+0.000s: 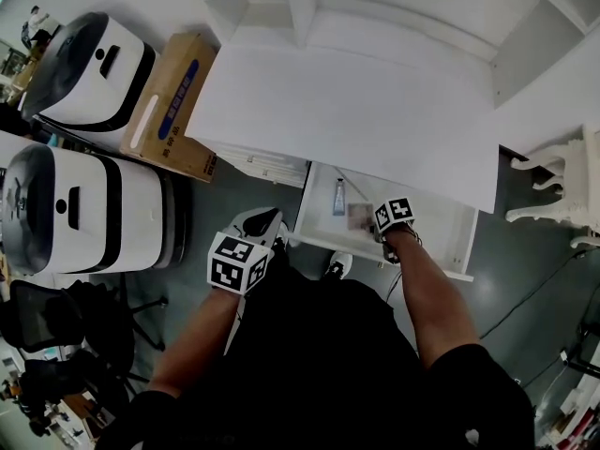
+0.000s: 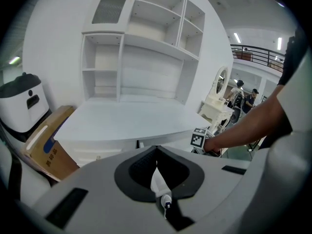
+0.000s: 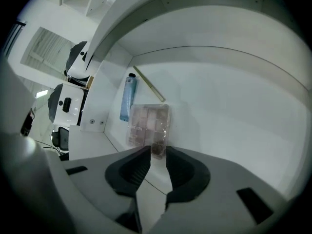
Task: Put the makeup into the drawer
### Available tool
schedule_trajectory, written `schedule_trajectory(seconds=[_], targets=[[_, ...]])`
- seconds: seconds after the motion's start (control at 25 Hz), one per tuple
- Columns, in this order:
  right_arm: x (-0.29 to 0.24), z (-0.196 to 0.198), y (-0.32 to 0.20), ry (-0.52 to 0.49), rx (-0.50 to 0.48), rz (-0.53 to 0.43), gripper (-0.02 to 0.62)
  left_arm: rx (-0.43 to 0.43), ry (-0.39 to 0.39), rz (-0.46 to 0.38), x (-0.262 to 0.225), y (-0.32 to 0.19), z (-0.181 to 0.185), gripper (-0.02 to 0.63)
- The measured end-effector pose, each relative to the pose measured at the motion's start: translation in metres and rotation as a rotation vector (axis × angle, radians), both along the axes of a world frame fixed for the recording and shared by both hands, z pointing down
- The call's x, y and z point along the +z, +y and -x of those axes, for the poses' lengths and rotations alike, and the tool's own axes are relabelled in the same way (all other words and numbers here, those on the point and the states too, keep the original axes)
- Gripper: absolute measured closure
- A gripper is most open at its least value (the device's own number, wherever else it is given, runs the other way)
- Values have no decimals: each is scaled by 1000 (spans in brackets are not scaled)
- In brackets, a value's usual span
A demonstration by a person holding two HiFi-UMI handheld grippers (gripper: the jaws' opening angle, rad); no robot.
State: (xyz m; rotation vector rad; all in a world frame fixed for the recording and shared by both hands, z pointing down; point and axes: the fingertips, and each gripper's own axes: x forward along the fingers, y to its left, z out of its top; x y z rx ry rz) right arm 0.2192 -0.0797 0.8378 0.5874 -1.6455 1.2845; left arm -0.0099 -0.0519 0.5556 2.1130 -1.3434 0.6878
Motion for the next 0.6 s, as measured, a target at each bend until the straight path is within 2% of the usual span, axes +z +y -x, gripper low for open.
schedule_trajectory(seconds=[0.2,0.36,0.6], targets=[[-8,-3,-5,-17,10,-51,503,-22,-1,-8,-2,9,0,595],[-24,-8,-15,-55,57,-114,503,-27,6,-22,-4,12,-7,595],[-76,-11,-38,-133,128,-321,503,6,22,-51,-11,8,-21,595]])
